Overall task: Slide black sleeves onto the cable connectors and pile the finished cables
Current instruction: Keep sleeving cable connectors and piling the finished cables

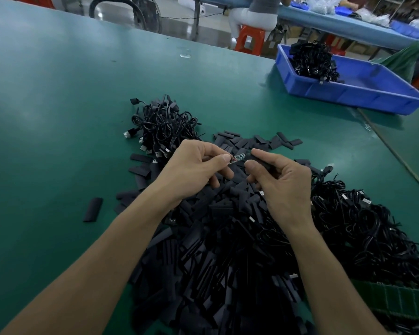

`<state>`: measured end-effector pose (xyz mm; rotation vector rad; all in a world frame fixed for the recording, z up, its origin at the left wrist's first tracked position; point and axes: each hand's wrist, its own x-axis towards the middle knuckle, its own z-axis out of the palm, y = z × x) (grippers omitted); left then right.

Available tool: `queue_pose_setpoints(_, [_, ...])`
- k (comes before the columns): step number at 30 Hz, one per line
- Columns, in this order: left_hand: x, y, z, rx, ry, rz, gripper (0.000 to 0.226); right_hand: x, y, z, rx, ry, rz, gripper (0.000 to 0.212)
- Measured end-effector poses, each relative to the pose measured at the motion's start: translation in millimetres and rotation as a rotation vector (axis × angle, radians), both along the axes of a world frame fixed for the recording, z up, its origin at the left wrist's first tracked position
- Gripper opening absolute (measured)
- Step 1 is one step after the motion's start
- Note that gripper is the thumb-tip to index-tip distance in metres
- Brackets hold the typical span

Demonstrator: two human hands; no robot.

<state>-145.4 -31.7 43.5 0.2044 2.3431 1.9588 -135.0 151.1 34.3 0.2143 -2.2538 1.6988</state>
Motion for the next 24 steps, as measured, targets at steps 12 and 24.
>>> queue_pose_setpoints(12, [-2, -7, 1, -0.02, -0.047, -0.045, 0.014, -5, 8, 4, 0.053, -0.078, 0.098, 0.027])
queue_pose_setpoints(24, [-3, -13, 3, -0.02, -0.063, -0.087, 0.015, -6, 12, 4, 0.081, -0.051, 0.174, 0.026])
